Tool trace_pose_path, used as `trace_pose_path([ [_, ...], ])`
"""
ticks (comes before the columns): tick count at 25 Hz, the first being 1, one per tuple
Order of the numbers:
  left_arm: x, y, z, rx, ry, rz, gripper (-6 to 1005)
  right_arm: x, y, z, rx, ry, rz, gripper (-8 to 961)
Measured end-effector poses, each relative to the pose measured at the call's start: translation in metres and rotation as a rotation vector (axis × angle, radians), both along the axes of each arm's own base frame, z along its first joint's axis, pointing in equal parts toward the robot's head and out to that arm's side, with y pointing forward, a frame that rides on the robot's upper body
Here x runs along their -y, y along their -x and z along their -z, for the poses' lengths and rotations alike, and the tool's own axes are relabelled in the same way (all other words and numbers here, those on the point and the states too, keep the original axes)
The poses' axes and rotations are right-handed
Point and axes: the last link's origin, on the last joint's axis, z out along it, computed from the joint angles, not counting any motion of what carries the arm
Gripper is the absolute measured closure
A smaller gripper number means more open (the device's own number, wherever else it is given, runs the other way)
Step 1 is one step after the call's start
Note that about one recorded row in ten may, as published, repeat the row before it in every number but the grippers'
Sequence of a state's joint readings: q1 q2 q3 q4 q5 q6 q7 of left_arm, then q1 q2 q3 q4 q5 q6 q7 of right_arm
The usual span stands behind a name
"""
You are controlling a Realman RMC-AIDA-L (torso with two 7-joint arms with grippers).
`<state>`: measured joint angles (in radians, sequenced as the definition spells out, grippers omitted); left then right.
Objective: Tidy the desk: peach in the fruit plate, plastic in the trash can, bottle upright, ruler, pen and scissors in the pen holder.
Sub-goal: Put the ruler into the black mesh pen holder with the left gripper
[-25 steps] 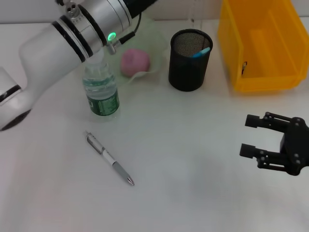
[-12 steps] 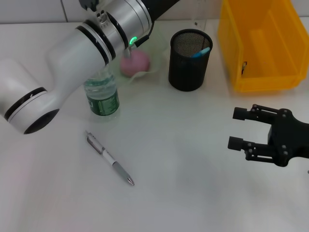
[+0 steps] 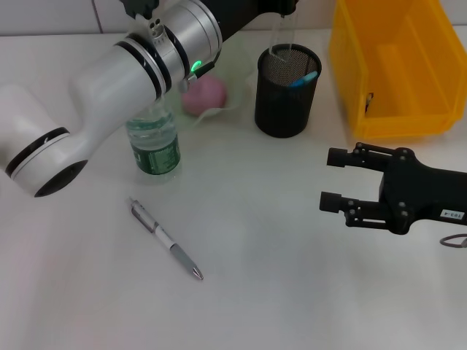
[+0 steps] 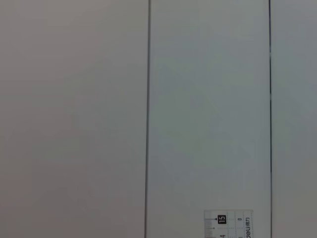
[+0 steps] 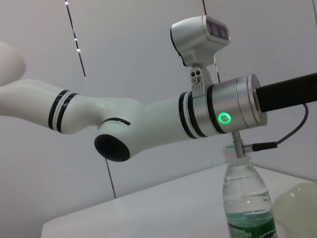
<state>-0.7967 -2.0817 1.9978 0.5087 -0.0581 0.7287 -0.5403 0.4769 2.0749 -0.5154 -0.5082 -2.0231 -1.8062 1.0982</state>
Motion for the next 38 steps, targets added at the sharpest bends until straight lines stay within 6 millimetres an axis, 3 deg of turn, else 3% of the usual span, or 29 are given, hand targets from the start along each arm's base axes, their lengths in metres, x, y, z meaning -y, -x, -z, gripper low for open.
trace_pose_path([
  [33, 0.0033, -0.0038, 0.0042, -0.011, 0.013, 0.014, 545, -0.0072, 0.0102, 0.0052, -0.009, 0.005, -0.031, 200],
  [38, 0.0048, 0.0015, 0.003, -0.003, 0.011, 0.004, 338, -0.007, 0.0101, 0.006, -0.011, 0.006, -0.028, 199],
])
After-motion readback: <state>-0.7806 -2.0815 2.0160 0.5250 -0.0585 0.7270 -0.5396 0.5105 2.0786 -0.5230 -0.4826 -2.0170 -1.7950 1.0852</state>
